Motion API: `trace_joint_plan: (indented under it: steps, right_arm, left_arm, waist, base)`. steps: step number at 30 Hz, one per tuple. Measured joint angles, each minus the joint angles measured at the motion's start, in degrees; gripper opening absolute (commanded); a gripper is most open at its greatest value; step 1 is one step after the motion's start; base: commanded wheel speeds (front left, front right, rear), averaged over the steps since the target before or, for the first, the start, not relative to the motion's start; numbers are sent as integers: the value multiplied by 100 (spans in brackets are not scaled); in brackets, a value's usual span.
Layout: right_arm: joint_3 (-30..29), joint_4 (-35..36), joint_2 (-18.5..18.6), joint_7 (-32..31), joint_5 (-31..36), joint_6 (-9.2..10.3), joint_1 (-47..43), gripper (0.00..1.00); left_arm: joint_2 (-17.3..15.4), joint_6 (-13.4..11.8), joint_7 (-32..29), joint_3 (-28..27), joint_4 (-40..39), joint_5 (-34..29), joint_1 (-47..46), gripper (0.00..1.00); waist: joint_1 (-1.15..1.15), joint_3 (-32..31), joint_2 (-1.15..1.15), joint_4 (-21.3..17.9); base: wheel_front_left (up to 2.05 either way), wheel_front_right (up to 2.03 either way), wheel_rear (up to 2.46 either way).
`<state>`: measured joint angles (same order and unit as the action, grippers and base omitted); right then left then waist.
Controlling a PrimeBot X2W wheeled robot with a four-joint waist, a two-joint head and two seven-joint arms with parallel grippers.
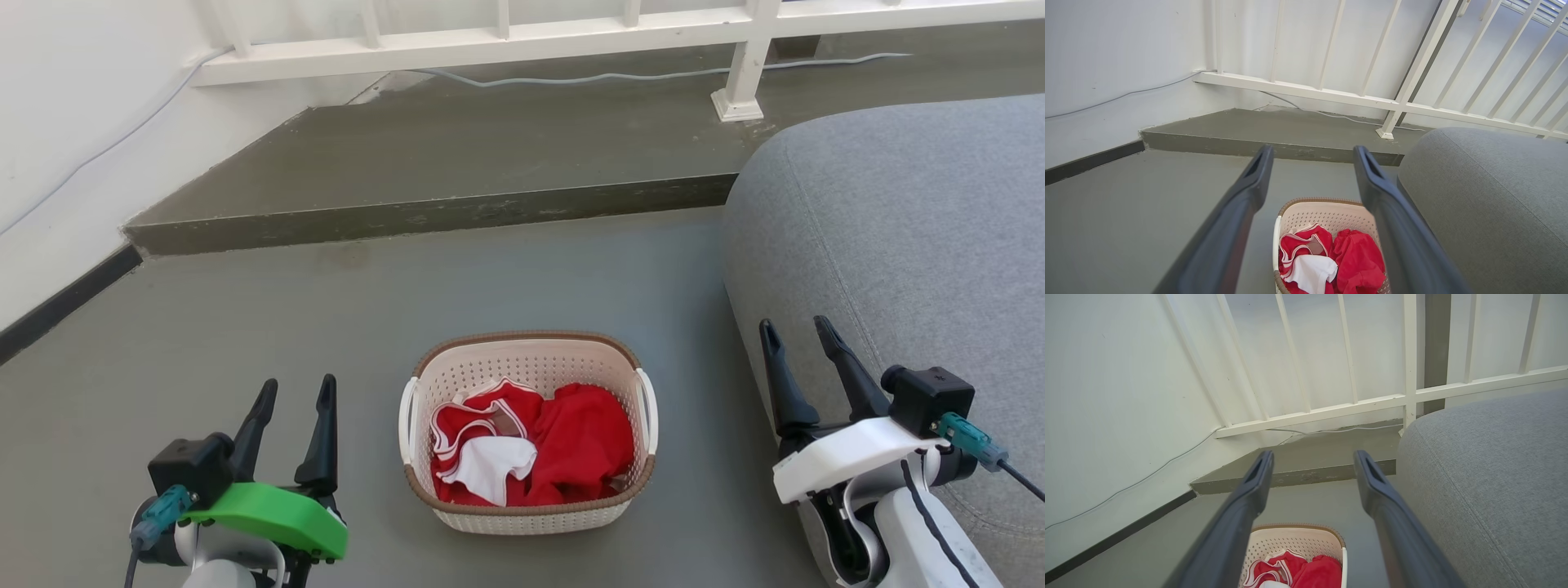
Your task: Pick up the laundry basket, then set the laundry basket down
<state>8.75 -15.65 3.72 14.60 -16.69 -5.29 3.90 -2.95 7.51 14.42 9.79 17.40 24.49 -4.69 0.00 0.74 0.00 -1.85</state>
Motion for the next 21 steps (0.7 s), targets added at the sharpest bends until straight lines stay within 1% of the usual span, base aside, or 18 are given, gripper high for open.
trace_joint_plan:
  steps: [16,17,21]
  right_arm:
    - [-59,57,-14,0,57,-18,-97,100]
    - [-60,54,-16,0,57,-18,-98,0]
    - [-46,-180,-51,-2,54,-18,-247,0]
  left_arm:
    - [10,0,0,47,-124,-13,27,100]
    - [11,0,0,68,-122,-13,28,0]
    - [43,0,-23,142,108,-12,114,0]
  waist:
    - [0,-12,0,-2]
    - [0,-10,0,-2]
    - [0,-11,0,-2]
  base:
    - [0,0,0]
    - [0,0,0]
    - [0,0,0]
